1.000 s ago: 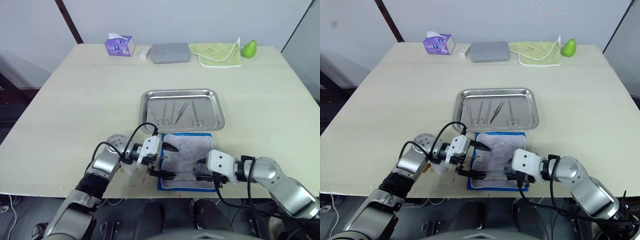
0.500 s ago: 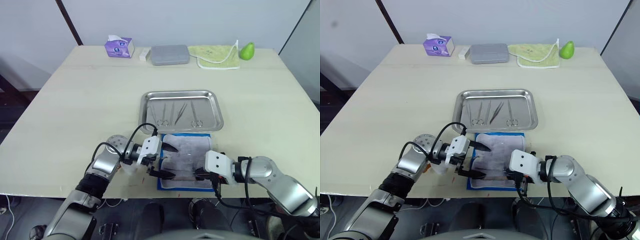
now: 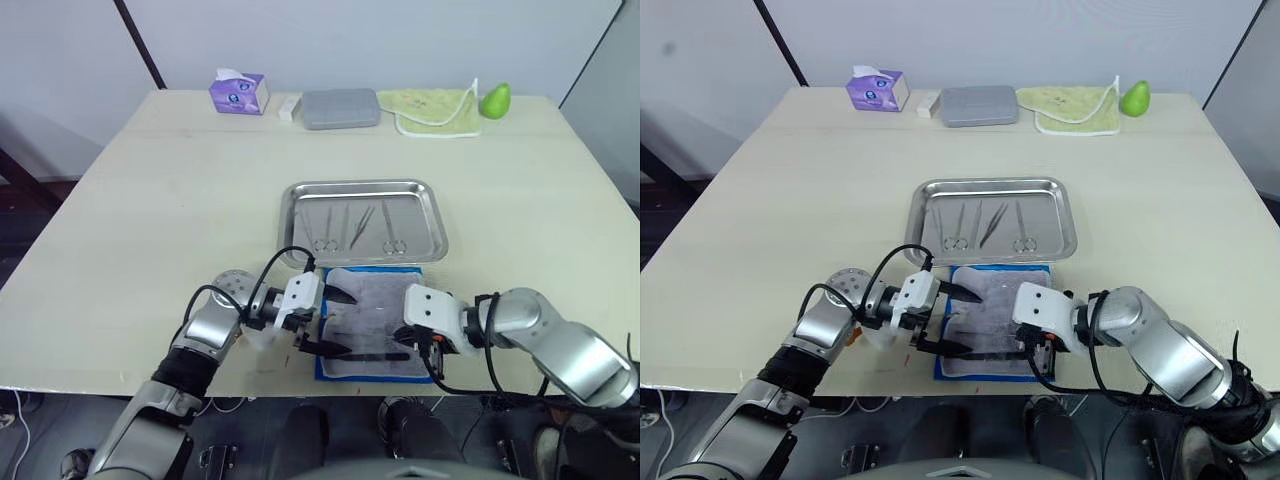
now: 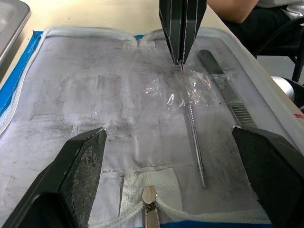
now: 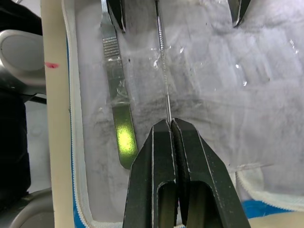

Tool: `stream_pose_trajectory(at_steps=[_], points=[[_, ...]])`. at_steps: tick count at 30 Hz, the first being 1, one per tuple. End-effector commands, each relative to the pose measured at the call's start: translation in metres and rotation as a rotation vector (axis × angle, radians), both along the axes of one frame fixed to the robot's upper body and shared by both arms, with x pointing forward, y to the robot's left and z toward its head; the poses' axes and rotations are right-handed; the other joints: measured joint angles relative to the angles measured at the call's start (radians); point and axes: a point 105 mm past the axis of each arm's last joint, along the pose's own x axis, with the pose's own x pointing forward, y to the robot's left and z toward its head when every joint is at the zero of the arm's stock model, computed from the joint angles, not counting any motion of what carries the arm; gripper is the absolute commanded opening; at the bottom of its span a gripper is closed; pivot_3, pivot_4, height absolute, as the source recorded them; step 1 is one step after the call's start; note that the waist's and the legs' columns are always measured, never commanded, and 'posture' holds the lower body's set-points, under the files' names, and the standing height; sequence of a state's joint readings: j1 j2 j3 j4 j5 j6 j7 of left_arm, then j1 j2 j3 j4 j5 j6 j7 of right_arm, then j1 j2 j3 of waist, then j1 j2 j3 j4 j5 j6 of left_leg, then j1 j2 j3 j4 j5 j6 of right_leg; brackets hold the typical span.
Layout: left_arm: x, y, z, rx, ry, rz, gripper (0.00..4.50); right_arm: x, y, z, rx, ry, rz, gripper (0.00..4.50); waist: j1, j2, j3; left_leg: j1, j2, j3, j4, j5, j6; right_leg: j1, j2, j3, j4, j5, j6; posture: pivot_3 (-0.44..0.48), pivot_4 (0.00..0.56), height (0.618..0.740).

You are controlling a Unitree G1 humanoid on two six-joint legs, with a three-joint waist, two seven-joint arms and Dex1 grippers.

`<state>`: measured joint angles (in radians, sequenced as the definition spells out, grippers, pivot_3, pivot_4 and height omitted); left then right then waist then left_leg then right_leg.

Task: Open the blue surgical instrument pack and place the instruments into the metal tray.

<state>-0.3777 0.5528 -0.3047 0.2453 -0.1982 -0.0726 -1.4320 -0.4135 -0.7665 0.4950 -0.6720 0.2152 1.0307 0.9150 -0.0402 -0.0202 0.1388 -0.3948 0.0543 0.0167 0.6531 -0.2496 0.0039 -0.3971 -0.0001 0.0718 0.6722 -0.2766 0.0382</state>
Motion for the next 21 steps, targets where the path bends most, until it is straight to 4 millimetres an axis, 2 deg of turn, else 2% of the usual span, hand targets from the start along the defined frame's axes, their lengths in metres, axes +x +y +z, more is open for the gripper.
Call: stream_pose_trajectory(at_steps=[1, 14, 21], points=[[-0.008, 0.004, -0.020, 0.045, 0.076, 0.017, 4.50, -0.004, 0.007, 0.023, 0.012, -0.046, 0.063, 0.03, 0.001, 0.000, 0.000, 0.000, 0.000, 0.000, 0.000, 0.000, 0.000, 0.000, 0.000, 0.000, 0.000, 0.000, 0.000, 0.000, 0.150, 0.740], [-0.008, 0.003, -0.020, 0.044, 0.074, 0.019, 4.50, -0.009, 0.001, 0.034, -0.046, -0.053, 0.085, 0.03, 0.003, 0.002, 0.003, -0.003, -0.001, -0.001, 0.000, 0.000, 0.000, -0.001, -0.001, -0.001, -0.001, 0.002, -0.003, 0.000, 0.150, 0.740], [-0.009, 0.002, -0.020, 0.041, 0.075, 0.013, 4.50, -0.010, -0.013, 0.035, -0.086, -0.066, 0.067, 0.03, 0.002, 0.003, 0.003, -0.003, -0.001, -0.001, 0.000, 0.000, 0.000, -0.001, -0.001, -0.001, -0.001, 0.000, 0.000, 0.000, 0.150, 0.740]])
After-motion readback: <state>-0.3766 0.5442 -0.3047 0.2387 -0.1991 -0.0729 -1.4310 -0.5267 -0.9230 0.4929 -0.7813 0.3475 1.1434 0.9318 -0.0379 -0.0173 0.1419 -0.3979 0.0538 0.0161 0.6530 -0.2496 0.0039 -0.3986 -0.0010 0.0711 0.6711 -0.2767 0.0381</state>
